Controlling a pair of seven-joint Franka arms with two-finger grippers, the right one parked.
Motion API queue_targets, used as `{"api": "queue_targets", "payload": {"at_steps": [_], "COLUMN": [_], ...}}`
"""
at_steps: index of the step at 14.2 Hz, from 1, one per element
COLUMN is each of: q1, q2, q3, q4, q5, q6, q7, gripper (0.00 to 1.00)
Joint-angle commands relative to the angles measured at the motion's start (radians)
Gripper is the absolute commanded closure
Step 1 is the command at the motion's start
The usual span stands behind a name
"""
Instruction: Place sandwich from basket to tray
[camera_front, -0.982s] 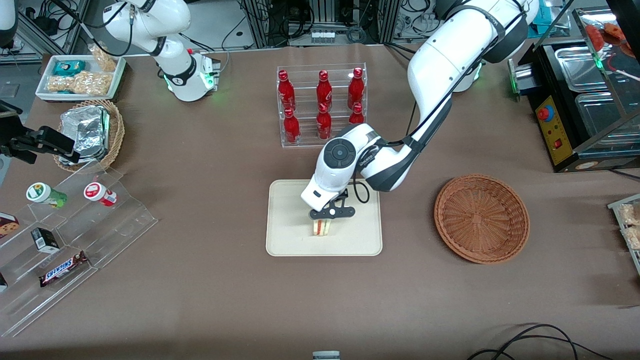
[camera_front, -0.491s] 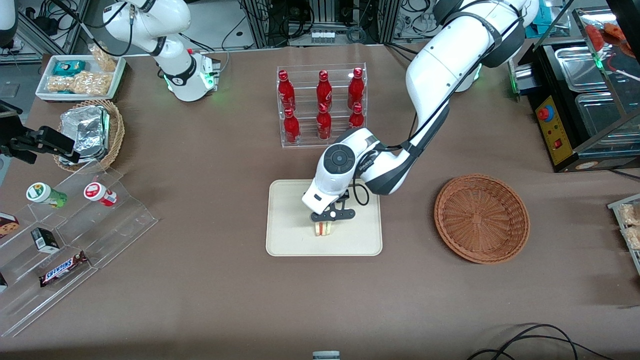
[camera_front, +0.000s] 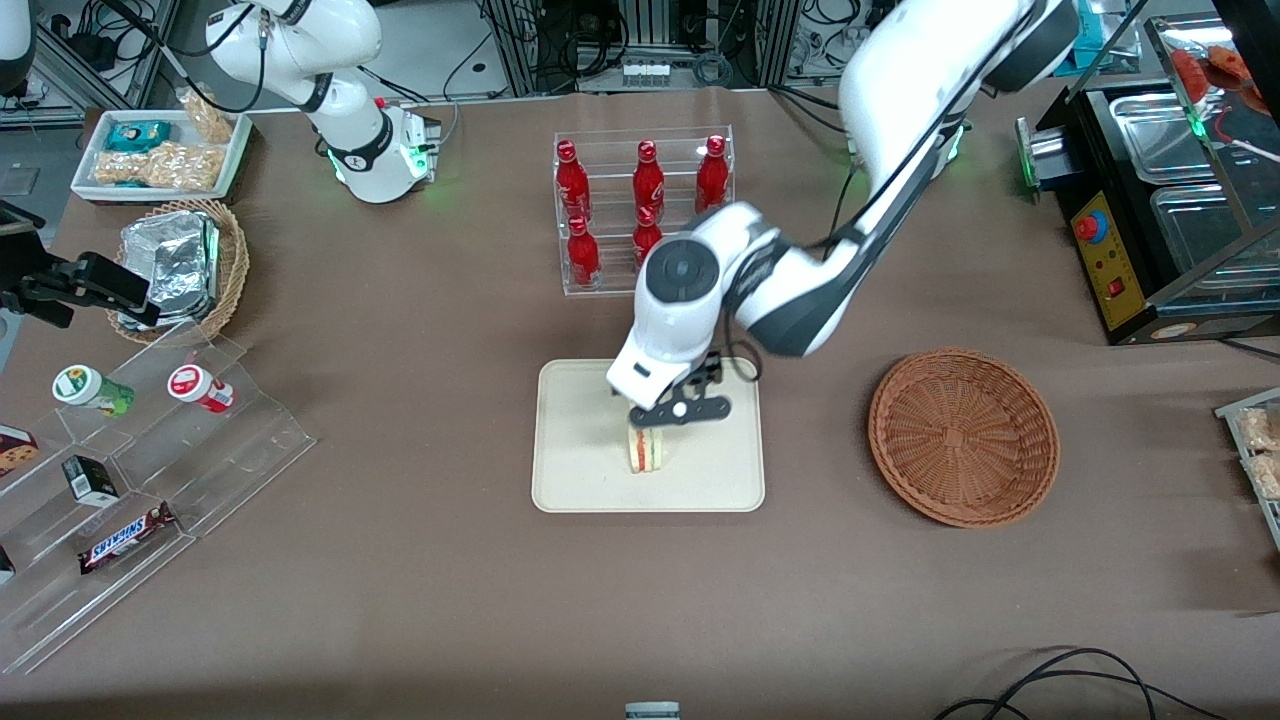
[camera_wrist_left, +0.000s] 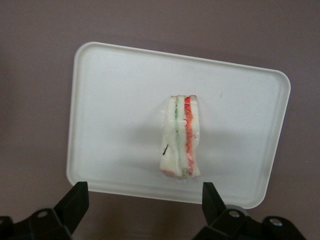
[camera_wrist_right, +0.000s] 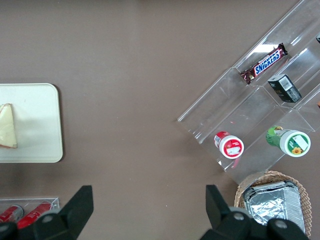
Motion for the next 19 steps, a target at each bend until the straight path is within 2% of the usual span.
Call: {"api": "queue_targets", "payload": {"at_steps": [1,2,3,4,9,15,16,17,19], "q1": [0.093,0.147,0.158,0.163,0.319,0.411,0.419,0.419,0.427], "q2": [-0.122,-0.139,-0.159,-0.184,-0.299,-0.374,-0.385,-0.415,-0.493], "q3": [0.003,-0.006,-0.005,0.001,0.003,0.009,0.027,0.049,0.098], "q4": [-0.068,-0.083,-0.109,-0.138,-0.283,-0.309,-0.312,-0.324,-0.395], "q5": [0.002,-0.018,-0.029,-0.029,-0.028,-0.034,-0.044,-0.085,-0.138], "q6": [-0.074,-0.077,-0.078,-0.08,-0.115,-0.233,-0.235,-0.235,-0.233], "q7": [-0.004,-0.001,-0.004,-0.004,0.013,0.142,0.165,0.195,0.332], "gripper": [0.0,0.0,0.0,0.0,0.0,0.0,0.0,0.0,0.0]}}
